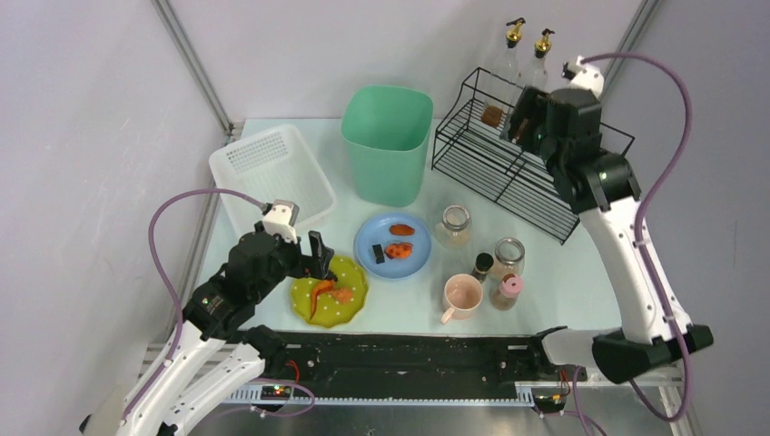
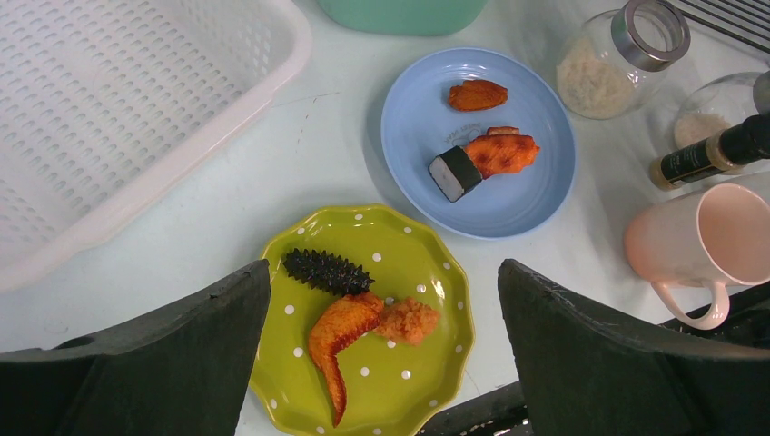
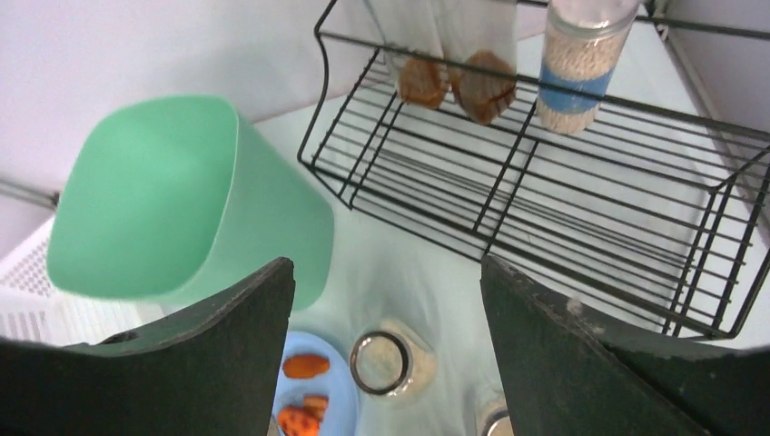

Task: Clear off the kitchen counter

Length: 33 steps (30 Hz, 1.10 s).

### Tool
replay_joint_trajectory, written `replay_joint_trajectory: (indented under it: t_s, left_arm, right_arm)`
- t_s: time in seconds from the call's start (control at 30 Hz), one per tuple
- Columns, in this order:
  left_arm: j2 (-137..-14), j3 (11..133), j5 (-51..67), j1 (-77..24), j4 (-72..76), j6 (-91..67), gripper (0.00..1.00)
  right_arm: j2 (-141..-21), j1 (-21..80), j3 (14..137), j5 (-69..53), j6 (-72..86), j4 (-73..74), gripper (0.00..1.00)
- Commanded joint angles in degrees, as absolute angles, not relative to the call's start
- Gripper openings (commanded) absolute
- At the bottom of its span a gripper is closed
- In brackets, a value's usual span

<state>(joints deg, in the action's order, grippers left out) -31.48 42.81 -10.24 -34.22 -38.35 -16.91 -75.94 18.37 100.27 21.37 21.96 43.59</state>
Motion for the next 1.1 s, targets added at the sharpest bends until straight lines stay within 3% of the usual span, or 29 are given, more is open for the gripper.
replay_joint_trajectory:
  t_s: [0.0, 0.33, 0.53, 0.67, 1.07]
  left_arm:
    - [-31.7, 43.0, -9.6, -34.0, -37.7, -15.8, 0.98]
    - [-31.9, 42.9, -9.6, -34.1, -37.9, -16.0, 0.98]
    - [-31.6, 42.7, -10.0, -34.1, -37.8, -16.2, 0.98]
    - [-32.0, 42.7, -10.2, -34.4, -37.8, -16.3, 0.98]
    - [-31.8, 42.7, -10.0, -34.6, -37.8, -16.2, 0.98]
  right_arm:
    - [-71.7, 22.4, 89.5, 19.9, 19.3, 39.7, 0.79]
    - [-74.5, 31.1, 78.3, 16.5, 17.3, 42.4, 0.79]
    - [-82.1, 33.4, 77.8, 16.0, 16.7, 42.0, 0.88]
    - [-85.6, 33.4, 77.7, 17.1, 17.5, 40.1, 0.99]
    - [-95.3, 31.3, 77.0, 13.8, 20.4, 37.4, 0.99]
